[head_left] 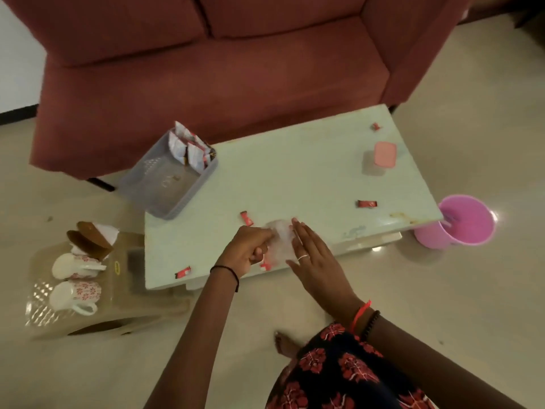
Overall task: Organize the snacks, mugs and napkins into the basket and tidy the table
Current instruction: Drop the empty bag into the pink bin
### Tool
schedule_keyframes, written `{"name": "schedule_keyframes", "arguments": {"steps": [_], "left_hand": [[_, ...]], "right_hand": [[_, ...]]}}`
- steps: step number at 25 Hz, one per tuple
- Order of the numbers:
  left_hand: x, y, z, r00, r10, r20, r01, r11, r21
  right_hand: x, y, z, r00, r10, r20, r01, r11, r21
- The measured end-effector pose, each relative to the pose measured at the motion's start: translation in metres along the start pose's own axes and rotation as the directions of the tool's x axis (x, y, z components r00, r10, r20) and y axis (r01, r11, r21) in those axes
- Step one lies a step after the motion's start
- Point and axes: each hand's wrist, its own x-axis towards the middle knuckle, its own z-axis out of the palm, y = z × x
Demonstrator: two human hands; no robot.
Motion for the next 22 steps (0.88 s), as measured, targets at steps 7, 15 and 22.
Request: {"name": "schedule_keyframes", "arguments": {"steps": [7, 15, 22], "left_hand": [[0.035, 0.038, 0.138, 0.956, -0.020, 0.294, -0.024, 0.989, 0.146], [0.135, 0.053, 0.342, 0.973, 0.021, 0.229, -0.051, 0.990, 0.129], [0.218, 0.054, 0.494, 0.970, 0.003, 0.244, -0.037, 0.990, 0.134]], "right_hand": [[-0.046, 0.152, -0.046, 0.803, 0.594, -0.053, -0.549, 0.771, 0.322], [-0.130, 0.416, -0.075, 0.569, 0.817, -0.097, -0.807, 0.577, 0.129], [-0.151, 0.611, -0.041, 0.308, 0.947, 0.090, -0.938, 0.287, 0.192]]}}
